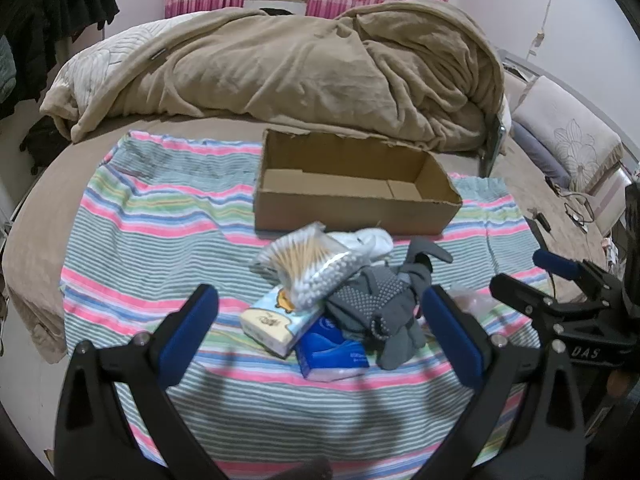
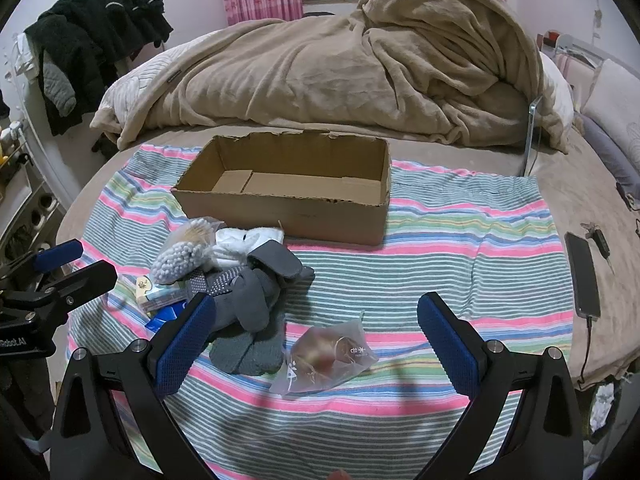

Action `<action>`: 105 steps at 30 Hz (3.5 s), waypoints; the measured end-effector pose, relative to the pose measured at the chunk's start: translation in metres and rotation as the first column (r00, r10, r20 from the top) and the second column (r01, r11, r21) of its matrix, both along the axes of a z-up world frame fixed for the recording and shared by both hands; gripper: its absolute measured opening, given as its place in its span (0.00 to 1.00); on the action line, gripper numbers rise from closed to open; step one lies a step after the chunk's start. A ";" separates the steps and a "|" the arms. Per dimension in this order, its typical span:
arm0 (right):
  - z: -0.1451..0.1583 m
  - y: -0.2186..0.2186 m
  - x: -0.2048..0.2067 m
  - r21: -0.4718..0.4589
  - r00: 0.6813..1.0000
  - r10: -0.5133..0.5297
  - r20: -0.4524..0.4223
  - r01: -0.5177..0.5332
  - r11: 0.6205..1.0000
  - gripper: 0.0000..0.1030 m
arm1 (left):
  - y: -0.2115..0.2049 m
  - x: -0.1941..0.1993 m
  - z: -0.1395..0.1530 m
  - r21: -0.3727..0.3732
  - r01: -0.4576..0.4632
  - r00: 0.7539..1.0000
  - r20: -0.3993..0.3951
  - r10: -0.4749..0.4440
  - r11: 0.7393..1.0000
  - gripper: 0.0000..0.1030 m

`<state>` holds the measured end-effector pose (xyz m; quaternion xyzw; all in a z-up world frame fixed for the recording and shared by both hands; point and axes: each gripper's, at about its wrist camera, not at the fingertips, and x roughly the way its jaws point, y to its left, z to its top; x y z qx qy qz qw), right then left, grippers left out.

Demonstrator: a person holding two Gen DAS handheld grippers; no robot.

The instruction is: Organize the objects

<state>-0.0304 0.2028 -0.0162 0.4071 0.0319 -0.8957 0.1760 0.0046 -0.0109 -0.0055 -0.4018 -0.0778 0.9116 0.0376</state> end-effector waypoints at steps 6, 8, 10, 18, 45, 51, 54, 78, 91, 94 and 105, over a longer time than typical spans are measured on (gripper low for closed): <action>0.000 -0.001 0.001 -0.001 1.000 0.000 0.000 0.000 1.000 0.99 | -0.001 0.000 0.000 0.000 0.001 1.000 0.000 -0.001 1.000 0.99; 0.000 -0.001 0.001 0.000 1.000 0.000 0.000 0.000 1.000 0.99 | -0.001 0.000 0.000 0.000 0.000 1.000 -0.001 0.000 1.000 0.99; 0.000 0.000 0.001 -0.001 1.000 0.000 -0.001 0.000 1.000 0.99 | -0.001 0.001 0.001 0.000 0.000 1.000 -0.001 0.000 1.000 0.99; -0.001 -0.001 0.002 -0.002 1.000 -0.001 0.002 0.001 1.000 0.99 | 0.000 0.001 0.000 0.000 -0.001 1.000 0.000 0.001 1.000 0.99; -0.001 0.000 0.001 -0.004 1.000 0.000 0.003 0.000 1.000 0.99 | 0.003 0.004 0.000 -0.002 0.001 1.000 -0.006 -0.001 1.000 0.99; -0.001 0.000 0.001 -0.004 1.000 0.000 0.003 0.000 1.000 0.99 | 0.003 0.004 0.000 -0.003 0.002 1.000 -0.005 -0.002 1.000 0.99; -0.002 0.000 0.000 -0.004 1.000 -0.001 0.005 0.001 1.000 0.99 | 0.004 0.003 -0.001 -0.002 0.005 1.000 -0.001 -0.005 1.000 0.99; -0.041 -0.001 -0.036 -0.029 0.992 0.032 0.121 -0.029 0.999 0.92 | -0.014 -0.047 -0.052 0.039 0.003 0.996 0.092 -0.006 0.999 0.98; -0.059 -0.030 -0.050 -0.104 0.973 0.152 0.176 -0.135 0.985 0.75 | -0.005 -0.075 -0.073 0.051 0.073 0.989 0.122 -0.078 0.996 0.89; -0.063 -0.032 -0.054 -0.142 0.965 0.180 0.192 -0.155 0.978 0.64 | -0.003 -0.081 -0.080 0.063 0.082 0.987 0.137 -0.090 0.995 0.80; -0.056 -0.031 -0.048 -0.240 0.952 0.247 0.180 -0.201 0.950 0.17 | -0.002 -0.078 -0.079 0.055 0.108 0.989 0.099 -0.113 0.993 0.49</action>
